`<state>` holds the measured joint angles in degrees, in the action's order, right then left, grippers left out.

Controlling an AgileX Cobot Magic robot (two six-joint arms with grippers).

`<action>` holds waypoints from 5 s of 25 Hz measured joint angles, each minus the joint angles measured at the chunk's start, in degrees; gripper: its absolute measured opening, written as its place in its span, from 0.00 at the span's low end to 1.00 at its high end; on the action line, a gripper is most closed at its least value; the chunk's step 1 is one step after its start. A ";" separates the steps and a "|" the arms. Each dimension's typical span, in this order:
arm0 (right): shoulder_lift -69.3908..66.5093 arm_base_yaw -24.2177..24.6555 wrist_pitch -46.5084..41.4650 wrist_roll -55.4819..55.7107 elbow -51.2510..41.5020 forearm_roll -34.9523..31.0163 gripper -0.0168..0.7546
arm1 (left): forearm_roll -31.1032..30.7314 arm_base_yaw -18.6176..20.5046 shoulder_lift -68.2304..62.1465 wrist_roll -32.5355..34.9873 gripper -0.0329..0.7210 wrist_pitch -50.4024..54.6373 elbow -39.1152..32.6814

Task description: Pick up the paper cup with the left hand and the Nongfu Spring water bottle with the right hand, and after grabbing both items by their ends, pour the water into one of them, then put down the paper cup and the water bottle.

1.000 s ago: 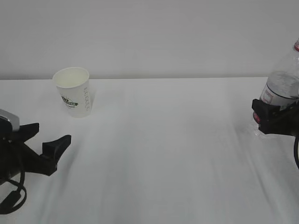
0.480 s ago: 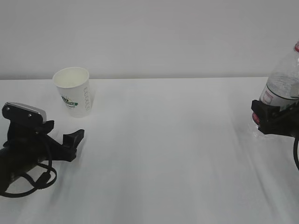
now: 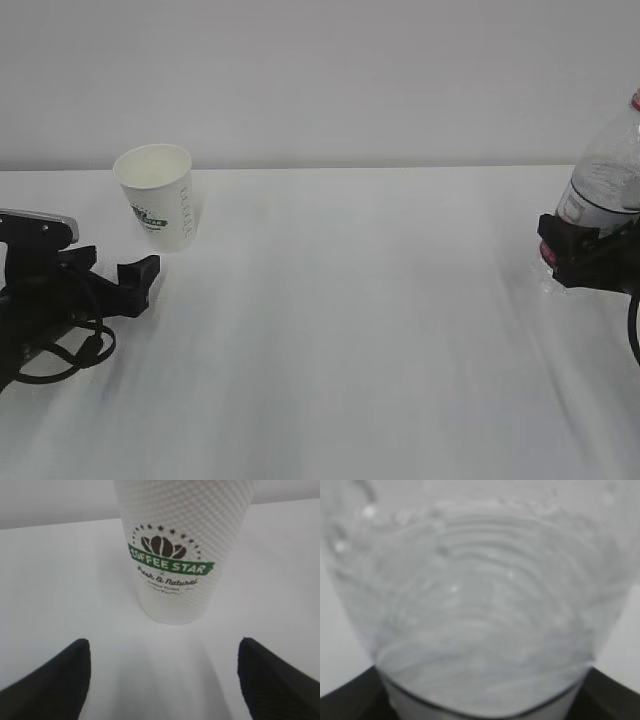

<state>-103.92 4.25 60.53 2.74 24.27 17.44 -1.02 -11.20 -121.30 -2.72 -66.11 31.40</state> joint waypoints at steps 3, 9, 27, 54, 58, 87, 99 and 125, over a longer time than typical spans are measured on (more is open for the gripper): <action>0.00 0.00 0.00 0.37 0.00 0.00 0.70 | -1.77 0.13 -1.89 -0.58 0.96 0.00 2.05; 0.00 0.00 0.00 0.65 0.00 0.09 0.70 | -2.55 0.13 -4.37 -1.46 0.96 0.00 6.33; 0.00 0.00 0.84 1.30 -0.09 1.13 0.70 | -3.20 0.13 -8.38 -2.29 0.96 1.16 14.90; 0.00 0.00 1.08 2.26 -0.09 2.05 0.70 | -5.02 0.13 -13.18 -2.69 0.84 5.82 25.07; 0.00 0.00 1.16 2.34 -0.09 2.05 0.70 | -7.54 0.13 -13.18 -2.69 0.77 5.82 25.07; 0.00 0.00 1.16 2.54 -0.09 3.25 0.70 | -23.05 0.16 4.92 -5.29 0.75 1.54 4.68; 0.00 0.00 1.16 2.62 -0.09 7.50 0.70 | -37.23 0.16 6.47 -6.59 0.75 0.77 0.12; 0.00 0.00 1.16 2.62 -0.09 12.55 0.70 | -62.16 0.16 6.68 -11.30 0.75 0.77 0.12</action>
<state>-103.92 4.25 61.69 5.36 24.19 29.99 -63.18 -11.04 -114.61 -14.02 -65.34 31.52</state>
